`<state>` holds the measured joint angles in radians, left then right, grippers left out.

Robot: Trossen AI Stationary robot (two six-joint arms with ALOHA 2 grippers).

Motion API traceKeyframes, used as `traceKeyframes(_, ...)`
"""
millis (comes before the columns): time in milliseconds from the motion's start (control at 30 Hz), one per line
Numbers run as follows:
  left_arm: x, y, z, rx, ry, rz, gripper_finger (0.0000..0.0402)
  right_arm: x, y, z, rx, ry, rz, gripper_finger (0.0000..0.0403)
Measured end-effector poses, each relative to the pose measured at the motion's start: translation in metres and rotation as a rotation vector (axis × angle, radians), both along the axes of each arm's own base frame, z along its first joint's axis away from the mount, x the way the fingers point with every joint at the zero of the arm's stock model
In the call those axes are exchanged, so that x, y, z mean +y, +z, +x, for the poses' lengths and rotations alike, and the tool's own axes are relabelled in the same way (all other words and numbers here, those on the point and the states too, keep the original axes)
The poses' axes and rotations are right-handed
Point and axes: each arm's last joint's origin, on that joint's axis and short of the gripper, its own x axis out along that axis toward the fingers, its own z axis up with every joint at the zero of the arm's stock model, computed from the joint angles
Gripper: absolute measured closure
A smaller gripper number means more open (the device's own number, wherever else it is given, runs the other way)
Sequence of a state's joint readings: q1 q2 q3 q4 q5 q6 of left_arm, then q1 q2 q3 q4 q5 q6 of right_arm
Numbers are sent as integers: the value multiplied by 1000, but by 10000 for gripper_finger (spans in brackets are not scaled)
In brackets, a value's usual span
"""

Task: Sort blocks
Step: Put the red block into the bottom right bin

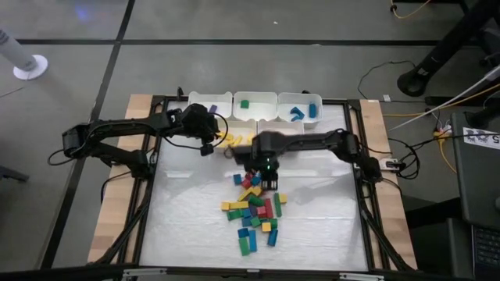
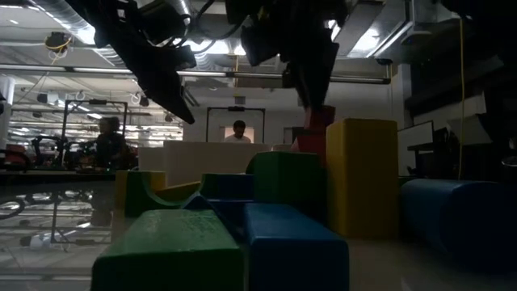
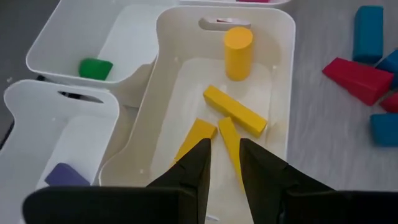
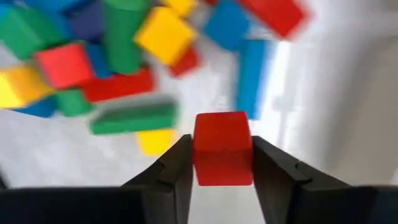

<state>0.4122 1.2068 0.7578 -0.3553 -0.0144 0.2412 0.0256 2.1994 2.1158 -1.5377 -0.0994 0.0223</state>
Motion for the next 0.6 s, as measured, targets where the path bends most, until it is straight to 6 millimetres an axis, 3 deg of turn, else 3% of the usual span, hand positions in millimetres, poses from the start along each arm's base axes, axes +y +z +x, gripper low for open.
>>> traceKeyframes(200,0,1,0,-20,31,-35,327,-49,18,-1,-43,11,-162,266)
traceKeyframes(467,0,3,0,-42,31,-27,327,-104,19,-9,-23,-14,-232,260)
traceKeyframes(600,0,5,1,-60,31,-19,327,-123,19,-12,-35,-60,-237,243)
